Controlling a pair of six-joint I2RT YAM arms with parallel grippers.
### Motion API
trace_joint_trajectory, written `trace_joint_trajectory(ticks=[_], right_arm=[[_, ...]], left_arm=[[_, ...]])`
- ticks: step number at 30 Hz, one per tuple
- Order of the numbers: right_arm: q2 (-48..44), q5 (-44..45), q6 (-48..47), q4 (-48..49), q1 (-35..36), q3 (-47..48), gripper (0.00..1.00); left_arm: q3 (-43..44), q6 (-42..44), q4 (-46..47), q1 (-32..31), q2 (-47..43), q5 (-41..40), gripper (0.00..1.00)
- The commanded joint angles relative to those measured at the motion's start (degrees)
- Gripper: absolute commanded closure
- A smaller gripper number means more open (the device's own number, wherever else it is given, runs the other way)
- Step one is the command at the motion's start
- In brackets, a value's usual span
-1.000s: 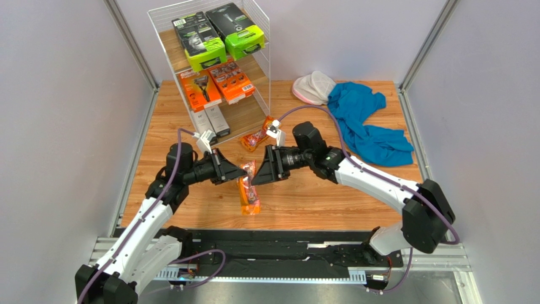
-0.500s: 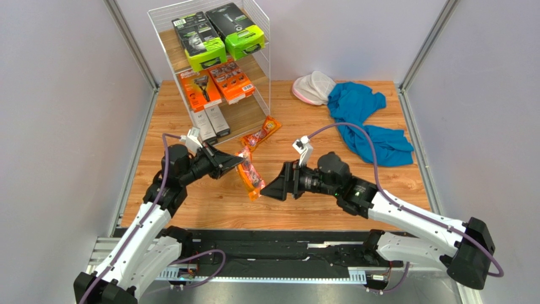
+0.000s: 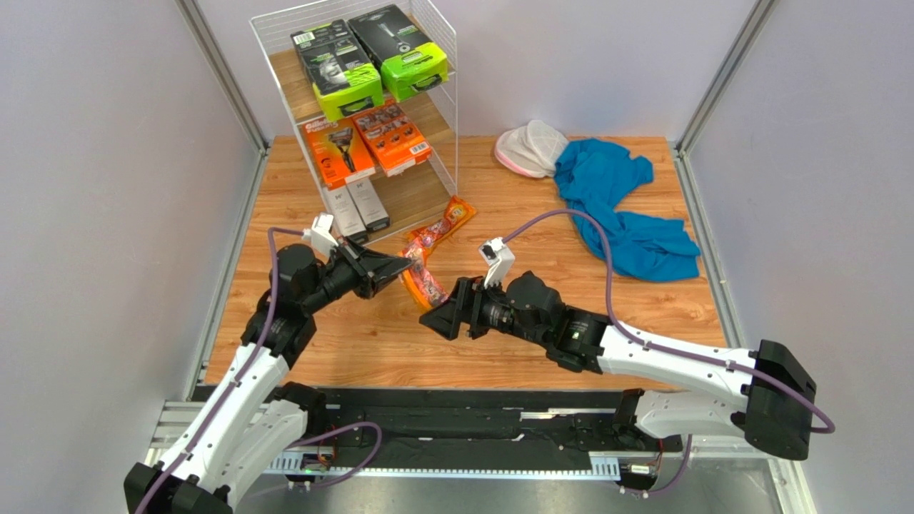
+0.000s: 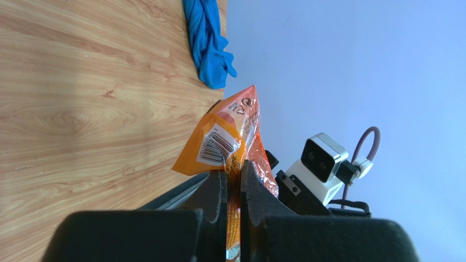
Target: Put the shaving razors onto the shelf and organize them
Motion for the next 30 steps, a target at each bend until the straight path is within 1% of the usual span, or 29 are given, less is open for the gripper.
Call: trace_joint_trajectory(ticks=[1,2,5,6,8,9,11,12,14,15,16,17,19,20,22,23,24,26,30], right_arm=[[-0.6,7.3,-0.9,5.3,0.1,2.9,0.26],[-0.2,7.4,-1.0,5.4,0.1,3.3,0.29],[1.3,7.8,-0.4,5.9,0.2,4.1,0.40],[1.7,7.4,0.1,6.4,0.1,4.1,0.54],[2.8,7.2,0.4,7.3,0.1,4.2,0.62],[2.8,7.3,0.6,7.5,0.1,4.2,0.73],[2.7,7.5,1.4,8.3,0.1,3.4,0.82],[2.3,7.9,1.4,8.2,0.1,3.3,0.90],[0.9,8.8,1.5,7.6,0.1,2.6,0.96],[0.3,9.0,1.6,7.4,-0.3,1.8,1.00],[-0.3,9.3,1.8,6.9,-0.5,1.3,1.00],[-1.1,9.6,2.3,6.5,-0.6,0.8,1.00],[-2.9,9.9,2.8,5.4,-1.6,-0.5,1.00],[-3.3,9.8,3.1,4.9,-2.0,-0.9,1.00],[-4.6,9.5,3.5,4.2,-2.9,-2.1,1.00],[-4.7,8.9,3.9,4.1,-3.4,-2.4,1.00],[-4.6,8.6,4.1,4.0,-4.3,-2.7,1.00],[-4.1,6.8,4.5,4.3,-5.6,-3.0,1.00],[-0.9,3.0,4.5,5.8,-7.9,-2.1,1.00]], left_arm=[[0.5,-1.9,2.5,-0.2,-1.6,0.7,1.00],[0.1,-2.1,2.5,-0.2,-1.7,0.7,1.00],[-0.4,-2.3,3.0,-0.2,-1.8,1.0,1.00],[-0.6,-2.3,3.0,-0.2,-1.9,1.3,1.00],[-1.0,-2.3,3.3,-0.2,-2.1,1.4,1.00],[-1.0,-2.2,3.3,-0.2,-2.2,1.7,1.00],[-1.2,-1.8,3.2,-0.2,-2.3,2.1,1.00],[-1.2,-0.9,3.1,-0.2,-2.1,2.6,1.00],[-0.8,1.0,1.5,-0.2,-1.9,3.4,1.00],[-0.4,3.4,0.3,-0.2,-1.9,3.9,0.94],[0.2,4.7,-0.8,-0.3,-2.0,4.0,0.57],[0.8,6.0,-4.3,-0.2,-2.1,3.7,0.40],[2.7,9.2,-8.7,-0.2,-2.8,1.8,0.22],[3.3,10.4,-12.1,-0.2,-3.2,0.9,0.18],[5.3,13.4,-15.4,-0.2,-4.1,-1.8,0.08],[6.1,14.5,-18.5,-0.2,-4.3,-2.7,0.06],[6.9,16.5,-20.2,-0.2,-4.2,-4.4,0.01],[9.3,18.4,-24.0,-0.2,-3.9,-5.4,0.01],[13.3,24.0,-29.8,-0.2,-3.8,-10.0,0.01]])
